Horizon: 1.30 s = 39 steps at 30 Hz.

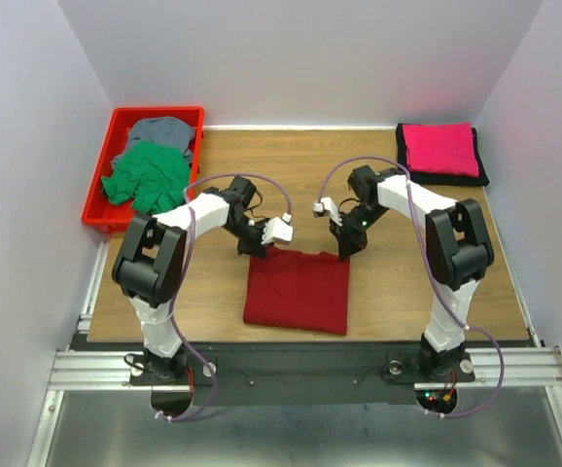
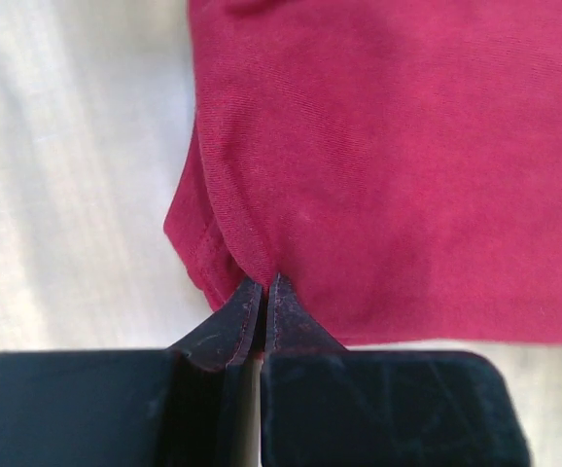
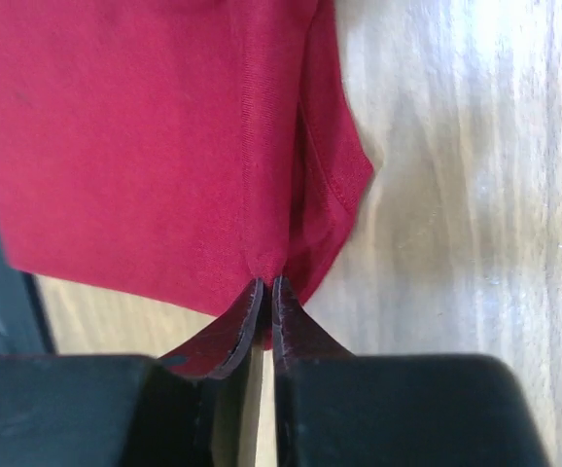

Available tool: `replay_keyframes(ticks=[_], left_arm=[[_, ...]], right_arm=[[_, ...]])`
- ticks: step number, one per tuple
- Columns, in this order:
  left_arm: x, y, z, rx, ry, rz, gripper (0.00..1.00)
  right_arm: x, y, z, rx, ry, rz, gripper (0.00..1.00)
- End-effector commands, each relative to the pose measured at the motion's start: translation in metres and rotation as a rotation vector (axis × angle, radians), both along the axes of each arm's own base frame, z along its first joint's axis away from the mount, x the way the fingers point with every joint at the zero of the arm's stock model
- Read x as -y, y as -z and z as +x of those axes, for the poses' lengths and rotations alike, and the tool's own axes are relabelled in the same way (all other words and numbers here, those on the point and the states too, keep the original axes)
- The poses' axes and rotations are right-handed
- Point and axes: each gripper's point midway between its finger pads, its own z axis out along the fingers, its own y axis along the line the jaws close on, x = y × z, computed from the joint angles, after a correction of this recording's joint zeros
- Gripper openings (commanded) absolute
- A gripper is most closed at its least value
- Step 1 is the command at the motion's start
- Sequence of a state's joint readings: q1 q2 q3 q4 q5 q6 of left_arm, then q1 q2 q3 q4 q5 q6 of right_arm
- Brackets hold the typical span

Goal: Fold and stack the t-shirts
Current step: Fold the tshirt

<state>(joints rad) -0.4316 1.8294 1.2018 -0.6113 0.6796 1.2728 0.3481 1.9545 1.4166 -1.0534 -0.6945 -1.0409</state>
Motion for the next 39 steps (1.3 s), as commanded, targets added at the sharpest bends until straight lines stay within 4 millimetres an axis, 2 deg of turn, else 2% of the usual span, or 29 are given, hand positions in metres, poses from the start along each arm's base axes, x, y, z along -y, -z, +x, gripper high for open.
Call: replay_keyframes(ticks=[1, 4, 5, 6, 7, 9, 10, 14, 17, 19, 23, 27, 29, 35, 39], left_arm=[[-0.004, -0.014, -0.024, -0.031, -0.010, -0.037, 0.04], [-0.007, -0.017, -0.022, 0.008, -0.016, -0.042, 0.08], [-0.006, -0.020, -0.018, 0.032, -0.017, -0.050, 0.11], [-0.005, -0.021, -0.017, 0.040, -0.015, -0.052, 0.13], [-0.004, -0.023, -0.014, 0.047, -0.017, -0.057, 0.13], [-0.001, -0.025, -0.009, 0.048, -0.022, -0.063, 0.15], [0.001, -0.030, -0.004, 0.058, -0.028, -0.066, 0.16], [0.002, -0.032, 0.000, 0.067, -0.025, -0.063, 0.16], [0.001, -0.034, -0.001, 0.077, -0.019, -0.063, 0.15], [0.001, -0.036, -0.002, 0.075, -0.017, -0.067, 0.14], [0.003, -0.042, -0.003, 0.090, -0.010, -0.086, 0.07], [0.003, -0.044, -0.008, 0.103, 0.017, -0.086, 0.01], [0.004, -0.044, -0.009, 0.116, 0.031, -0.086, 0.00], [0.007, -0.065, -0.010, 0.185, 0.048, -0.122, 0.00], [0.006, -0.078, -0.015, 0.255, 0.078, -0.135, 0.00]], right_arm=[[-0.004, -0.030, -0.004, -0.020, 0.060, 0.009, 0.23], [-0.011, -0.046, 0.007, -0.050, 0.107, 0.025, 0.46], [-0.015, -0.053, 0.021, -0.058, 0.155, 0.044, 0.51], [-0.015, -0.055, 0.021, -0.079, 0.176, 0.059, 0.51], [-0.023, -0.058, 0.034, -0.091, 0.194, 0.087, 0.51], [-0.029, -0.057, 0.045, -0.131, 0.238, 0.098, 0.51], [-0.035, -0.051, 0.056, -0.145, 0.244, 0.111, 0.50], [-0.044, -0.032, 0.076, -0.205, 0.288, 0.104, 0.43], [-0.043, -0.016, 0.074, -0.214, 0.277, 0.077, 0.41], [-0.043, -0.012, 0.070, -0.217, 0.255, 0.088, 0.39], [-0.055, -0.023, 0.068, -0.248, 0.243, 0.165, 0.32], [-0.075, -0.031, 0.068, -0.279, 0.223, 0.222, 0.31], [-0.085, -0.031, 0.060, -0.302, 0.201, 0.234, 0.31], [-0.107, -0.022, 0.037, -0.390, 0.176, 0.237, 0.29], [-0.111, -0.019, 0.035, -0.409, 0.179, 0.238, 0.28]])
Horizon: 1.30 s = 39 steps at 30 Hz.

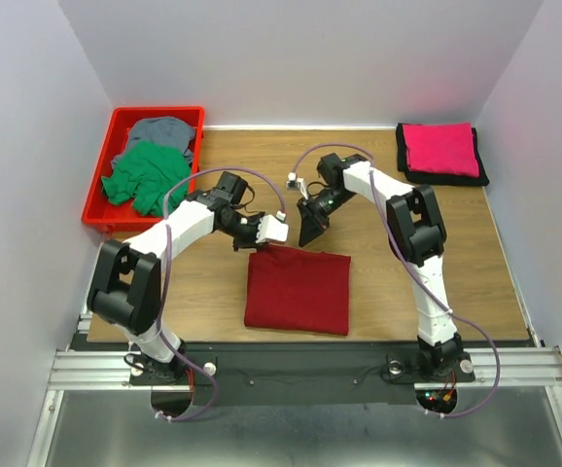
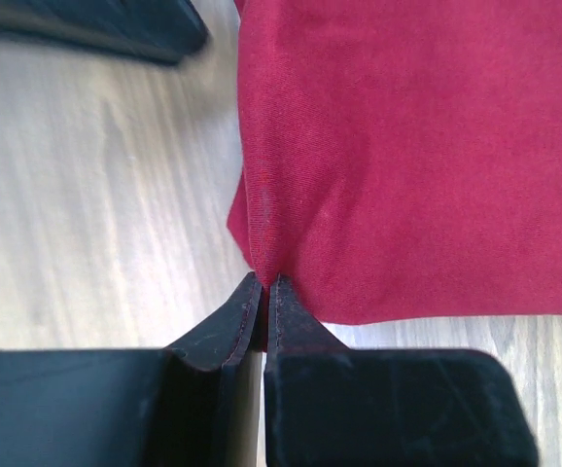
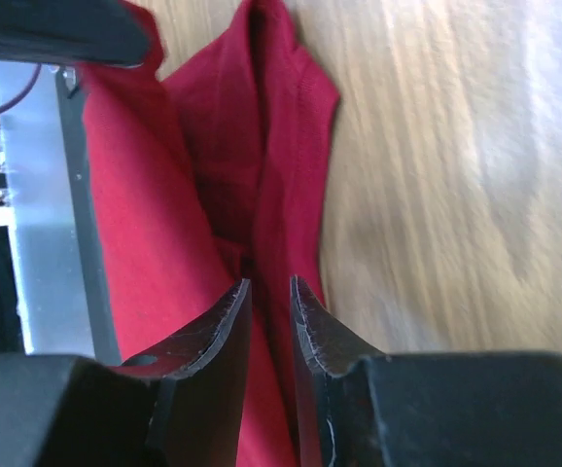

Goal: Fold and stack the t-shirts
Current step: Fold the tshirt

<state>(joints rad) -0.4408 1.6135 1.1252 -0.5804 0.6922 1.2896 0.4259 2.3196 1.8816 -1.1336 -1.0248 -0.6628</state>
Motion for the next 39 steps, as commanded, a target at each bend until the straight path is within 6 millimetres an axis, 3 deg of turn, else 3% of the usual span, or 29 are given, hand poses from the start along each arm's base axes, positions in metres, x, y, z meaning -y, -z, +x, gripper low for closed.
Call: replay_keyframes(ticks=[1, 5, 9, 14, 17, 24, 32, 36, 39], left_arm=[[0.003, -0.024, -0.011, 0.099, 0.063, -0.044, 0.00], [0.000, -0.022, -0.017, 0.103, 0.076, -0.034, 0.00], [0.001, -0.017, -0.015, 0.076, 0.052, -0.029, 0.00], [0.004, -0.024, -0.012, 0.082, 0.037, -0.055, 0.00], [-0.001, -0.031, -0.010, 0.088, 0.027, -0.060, 0.00], [-0.021, -0.026, 0.004, 0.096, -0.019, -0.043, 0.00], [-0.017, -0.012, 0.022, 0.077, -0.026, -0.050, 0.00], [-0.010, -0.007, 0.027, 0.061, -0.013, -0.065, 0.00], [-0.005, -0.013, 0.029, 0.077, 0.002, -0.080, 0.00]], right_arm=[[-0.009, 0.001, 0.000, -0.040, 0.011, 0.041, 0.28], [-0.016, 0.003, -0.005, -0.073, 0.008, 0.047, 0.28], [-0.015, 0.017, -0.026, -0.121, -0.019, 0.023, 0.26], [0.008, 0.056, -0.049, -0.150, -0.051, -0.091, 0.24], [0.016, 0.070, -0.051, -0.150, -0.058, -0.132, 0.24], [0.019, 0.072, -0.045, -0.131, -0.053, -0.154, 0.23], [0.021, 0.073, -0.039, -0.109, -0.050, -0.175, 0.24], [0.020, 0.066, -0.015, -0.046, -0.026, -0.178, 0.26], [0.019, 0.051, 0.013, 0.017, 0.021, -0.178, 0.30]])
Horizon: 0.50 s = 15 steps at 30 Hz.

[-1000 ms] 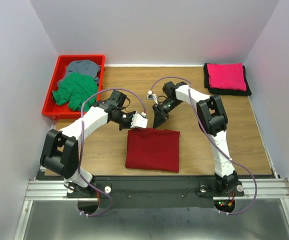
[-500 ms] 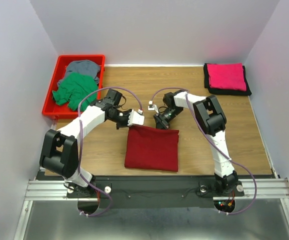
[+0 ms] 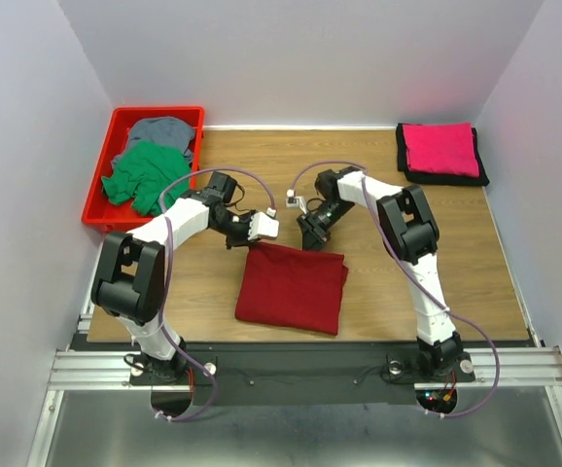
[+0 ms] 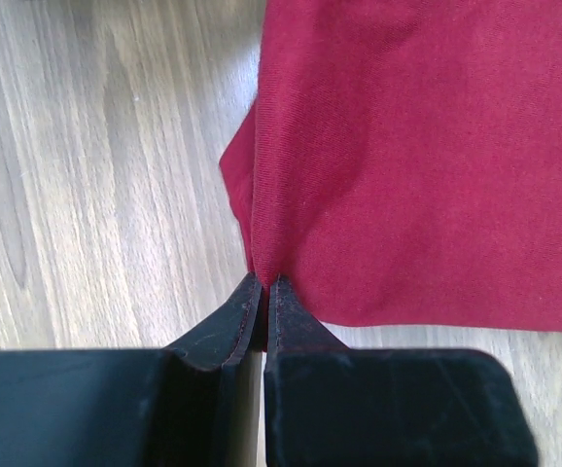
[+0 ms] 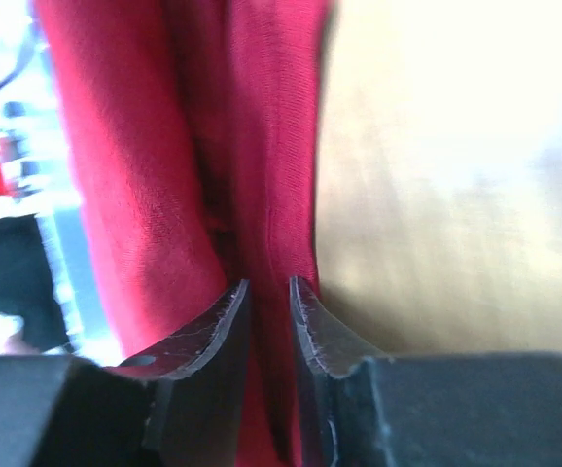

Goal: Fold and stack the t-shirts
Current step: Fold the tshirt

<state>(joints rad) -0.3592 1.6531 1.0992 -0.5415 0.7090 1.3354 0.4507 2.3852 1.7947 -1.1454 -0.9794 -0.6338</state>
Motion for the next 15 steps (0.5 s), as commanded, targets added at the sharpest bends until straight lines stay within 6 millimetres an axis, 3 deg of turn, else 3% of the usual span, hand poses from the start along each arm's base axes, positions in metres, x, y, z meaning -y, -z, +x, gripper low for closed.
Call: replay_keyframes(ticks=[1, 5, 8, 11, 15], left_arm=[[0.019, -0.033, 0.011, 0.081, 0.053, -0.078, 0.00], [0.020, -0.033, 0.008, 0.078, 0.067, -0.078, 0.00], [0.019, -0.027, 0.007, 0.073, 0.075, -0.070, 0.00], [0.019, -0.022, 0.006, 0.066, 0.081, -0.070, 0.00], [0.021, -0.021, 0.006, 0.067, 0.086, -0.072, 0.00]], right_arm=[[0.010, 0.001, 0.051, 0.181, 0.033, -0.064, 0.31], [0.013, -0.030, 0.076, 0.262, 0.091, -0.078, 0.39], [0.039, -0.054, 0.092, 0.309, 0.160, -0.110, 0.46], [0.068, -0.069, 0.082, 0.308, 0.146, -0.127, 0.54], [0.089, -0.062, 0.046, 0.283, 0.055, -0.170, 0.57]])
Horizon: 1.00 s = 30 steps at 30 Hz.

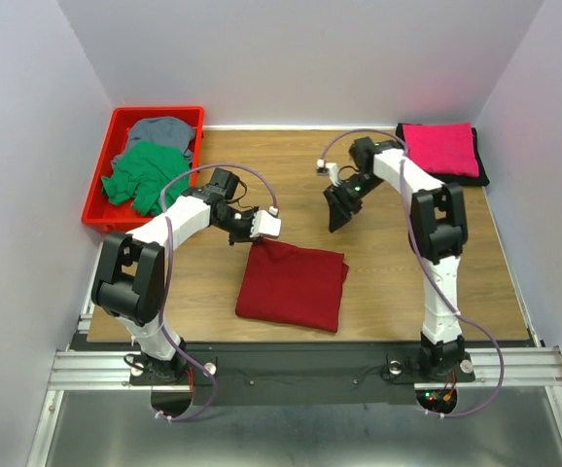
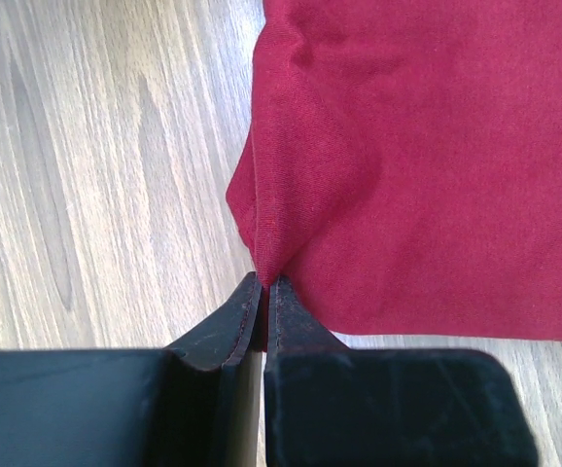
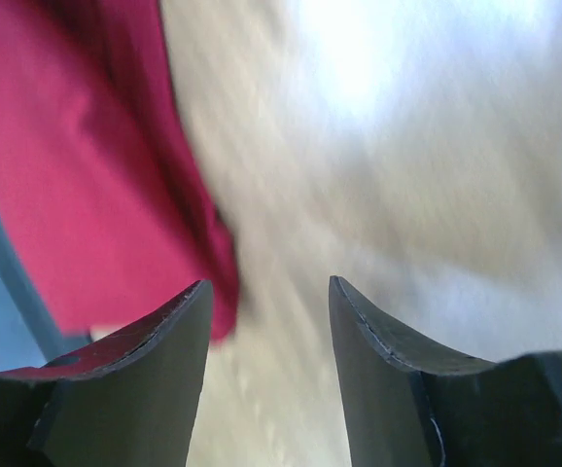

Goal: Fold and stack the t-shirts
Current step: Fold the tshirt

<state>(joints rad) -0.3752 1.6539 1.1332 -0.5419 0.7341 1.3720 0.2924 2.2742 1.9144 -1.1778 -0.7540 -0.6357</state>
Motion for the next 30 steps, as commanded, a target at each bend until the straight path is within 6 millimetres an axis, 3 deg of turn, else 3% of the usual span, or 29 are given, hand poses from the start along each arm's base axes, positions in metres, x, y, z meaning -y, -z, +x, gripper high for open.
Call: replay_keyframes(ticks=[1, 5, 11, 14, 18, 23, 27, 30], left_arm=[[0.010, -0.008, 0.000, 0.020, 0.037, -0.039, 0.01], [0.010, -0.007, 0.001, 0.024, 0.040, -0.033, 0.01], [0.012, -0.006, -0.003, 0.016, 0.044, -0.028, 0.03], [0.012, -0.007, -0.003, 0.016, 0.039, -0.027, 0.03], [0.012, -0.005, -0.002, 0.012, 0.029, -0.024, 0.03], [0.012, -0.003, -0.003, 0.010, 0.023, -0.024, 0.03], [0.011, -0.004, -0.004, 0.016, 0.023, -0.025, 0.04], [0.010, -0.004, -0.006, 0.019, 0.026, -0.023, 0.04]], right_arm=[[0.023, -0.020, -0.040, -0.002, -0.085, -0.046, 0.57], [0.030, -0.006, -0.058, -0.058, -0.091, -0.068, 0.59], [0.027, 0.012, -0.054, -0.059, -0.065, -0.067, 0.65], [0.024, 0.014, -0.054, -0.069, -0.071, -0.049, 0.59], [0.019, 0.005, -0.063, -0.101, -0.088, 0.000, 0.44], [0.023, 0.005, -0.079, -0.158, -0.105, -0.004, 0.48], [0.023, 0.006, -0.080, -0.172, -0.087, -0.005, 0.49], [0.021, 0.009, -0.078, -0.169, -0.078, -0.006, 0.44]])
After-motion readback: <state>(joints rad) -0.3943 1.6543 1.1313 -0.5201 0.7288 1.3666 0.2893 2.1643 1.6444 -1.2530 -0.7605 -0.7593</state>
